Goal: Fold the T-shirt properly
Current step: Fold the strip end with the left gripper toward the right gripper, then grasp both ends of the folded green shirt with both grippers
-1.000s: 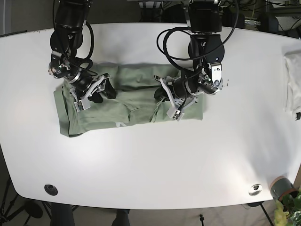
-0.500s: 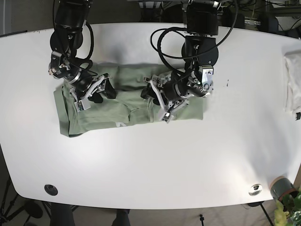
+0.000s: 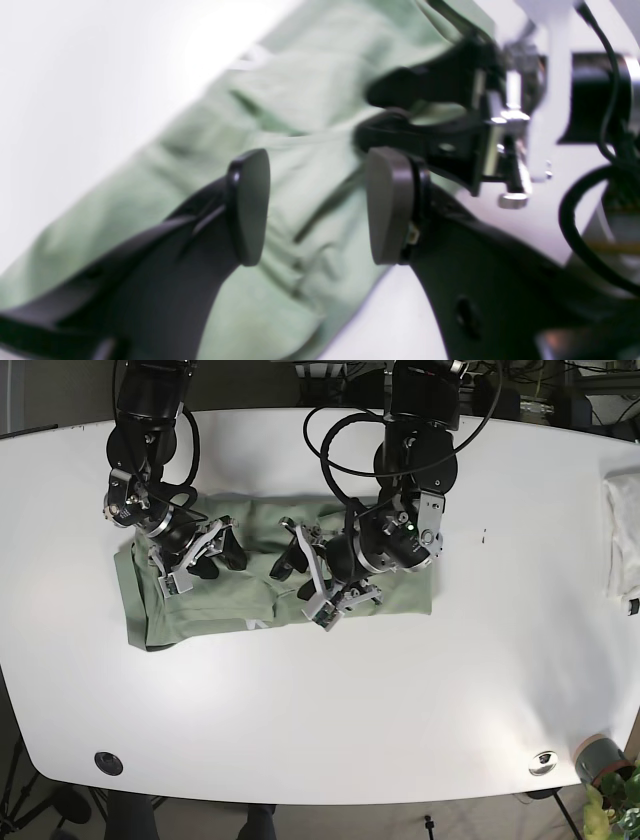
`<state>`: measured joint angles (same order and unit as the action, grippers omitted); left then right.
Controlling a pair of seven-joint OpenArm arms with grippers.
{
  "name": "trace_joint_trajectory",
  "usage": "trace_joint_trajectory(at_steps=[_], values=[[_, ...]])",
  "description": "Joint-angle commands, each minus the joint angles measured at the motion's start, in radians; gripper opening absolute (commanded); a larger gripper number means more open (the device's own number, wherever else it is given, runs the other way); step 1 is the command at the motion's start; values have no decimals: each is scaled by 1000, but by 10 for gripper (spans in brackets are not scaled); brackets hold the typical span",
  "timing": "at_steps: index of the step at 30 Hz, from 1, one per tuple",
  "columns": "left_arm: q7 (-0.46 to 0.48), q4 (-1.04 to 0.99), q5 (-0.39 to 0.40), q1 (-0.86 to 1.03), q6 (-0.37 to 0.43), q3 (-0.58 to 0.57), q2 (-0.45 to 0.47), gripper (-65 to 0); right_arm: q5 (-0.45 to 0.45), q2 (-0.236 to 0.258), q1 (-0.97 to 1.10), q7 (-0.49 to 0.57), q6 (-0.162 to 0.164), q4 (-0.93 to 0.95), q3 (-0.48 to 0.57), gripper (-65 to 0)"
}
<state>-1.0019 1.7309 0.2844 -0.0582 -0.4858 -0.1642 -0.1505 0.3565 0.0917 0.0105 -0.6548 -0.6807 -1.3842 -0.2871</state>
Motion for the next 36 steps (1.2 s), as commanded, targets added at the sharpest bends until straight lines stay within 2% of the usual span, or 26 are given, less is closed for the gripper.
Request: trace_joint_trajectory(at_steps=[1,5,10,16,19,25,28,33,36], values=[[21,50,13,-15,0,45,16,-353,-1,7,-11,-12,0,-16,-2,-301],[21,53,11,-13,2,133,68,-357,0,6,-11,-20,0,-73,-4,-300],[22,53,19,28,-7,240,118,-369,0,-10,-22,-98,0,-143,-8,-296],[24,1,17,64,-153,354,156,-553,0,-46,-65,-230,0,-254,-110,-296],[42,-53,17,60,-199,407,159,-576,0,-50,-105,-306,-3,-275,-171,-295],[145,-159,13,59,-212,429,162,-581,0,-42,-212,-414,-9,-263,-327,-295],[183,-205,11,57,-212,429,176,-581,0,-2,-255,-435,-9,-226,-366,-281],[223,-285,14,39,-212,427,197,-581,0,58,-341,-445,-9,-63,-444,-154],[231,-334,16,25,-212,430,220,-581,2,98,-375,-438,-10,39,-493,-141]])
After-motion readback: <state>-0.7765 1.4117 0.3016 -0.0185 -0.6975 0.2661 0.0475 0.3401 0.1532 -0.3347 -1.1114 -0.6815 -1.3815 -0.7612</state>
